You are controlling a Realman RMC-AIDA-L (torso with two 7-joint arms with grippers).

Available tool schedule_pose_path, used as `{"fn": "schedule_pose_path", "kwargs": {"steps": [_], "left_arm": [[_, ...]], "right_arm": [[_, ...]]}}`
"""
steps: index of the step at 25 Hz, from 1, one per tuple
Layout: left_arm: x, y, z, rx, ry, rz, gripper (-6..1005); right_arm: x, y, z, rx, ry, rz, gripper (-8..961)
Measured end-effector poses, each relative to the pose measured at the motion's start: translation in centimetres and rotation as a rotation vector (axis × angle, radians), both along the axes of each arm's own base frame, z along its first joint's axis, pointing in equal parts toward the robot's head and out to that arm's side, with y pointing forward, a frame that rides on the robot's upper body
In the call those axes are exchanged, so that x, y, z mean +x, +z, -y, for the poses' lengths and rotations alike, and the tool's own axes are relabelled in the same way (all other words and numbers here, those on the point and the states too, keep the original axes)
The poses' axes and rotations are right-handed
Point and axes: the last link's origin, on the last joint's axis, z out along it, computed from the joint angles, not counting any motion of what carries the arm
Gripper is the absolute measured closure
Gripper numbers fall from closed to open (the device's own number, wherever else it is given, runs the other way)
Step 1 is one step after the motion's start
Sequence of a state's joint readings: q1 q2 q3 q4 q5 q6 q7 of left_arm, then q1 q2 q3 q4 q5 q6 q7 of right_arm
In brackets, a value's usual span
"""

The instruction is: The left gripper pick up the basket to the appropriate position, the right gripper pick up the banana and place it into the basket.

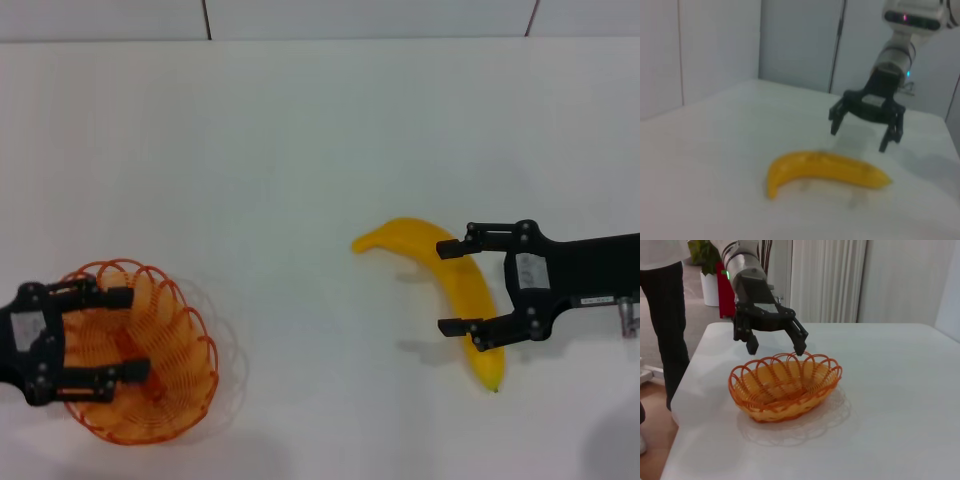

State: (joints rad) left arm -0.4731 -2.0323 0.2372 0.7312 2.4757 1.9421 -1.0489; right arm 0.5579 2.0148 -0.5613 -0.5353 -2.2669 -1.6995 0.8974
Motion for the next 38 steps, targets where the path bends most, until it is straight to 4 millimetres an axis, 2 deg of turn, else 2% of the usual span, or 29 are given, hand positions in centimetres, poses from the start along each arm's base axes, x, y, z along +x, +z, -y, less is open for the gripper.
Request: {"fn": "schedule_pose_path", "kwargs": {"steps": [4,8,10,13,15,19,23,31,38], "left_arm": [[0.8,1.7,-0.9,0.043,-0.008,0.008,138],[2.6,4.5,-3.2,0.076,0.032,-0.06,140],[4.5,6.4,-5.2,0.101,0.055,-0.116,141],[6.6,7.9,-7.1,0.096,0.06,-0.221,143],[7.9,8.1,-8.1,0.055,0.043,-0.321,144],[10.5,7.1,-9.6,-0.046,-0.035,-0.509,146],[11.6,6.0,-10.5,-0.097,-0.067,-0.607,148],[9.9,1.4,-12.2,-0.172,-0.035,-0.738,152],[10.0,-1.4,-12.8,-0.203,-0.076,-0.806,156]], "right_arm": [[0.1,0.1,0.0,0.004,-0.005,-0.001,77],[0.0,0.2,-0.1,0.006,-0.002,-0.002,77],[0.0,0.2,-0.1,0.007,0.001,-0.002,77],[-0.2,0.2,-0.3,0.009,0.005,-0.002,77],[-0.2,0.2,-0.3,0.01,0.006,-0.002,77],[-0.2,0.3,-0.4,0.011,0.009,0.0,77],[-0.5,0.3,-0.6,0.011,0.018,0.002,77],[-0.7,0.3,-0.8,0.007,0.024,-0.001,77],[-0.7,0.2,-0.8,0.005,0.019,-0.001,77]]}}
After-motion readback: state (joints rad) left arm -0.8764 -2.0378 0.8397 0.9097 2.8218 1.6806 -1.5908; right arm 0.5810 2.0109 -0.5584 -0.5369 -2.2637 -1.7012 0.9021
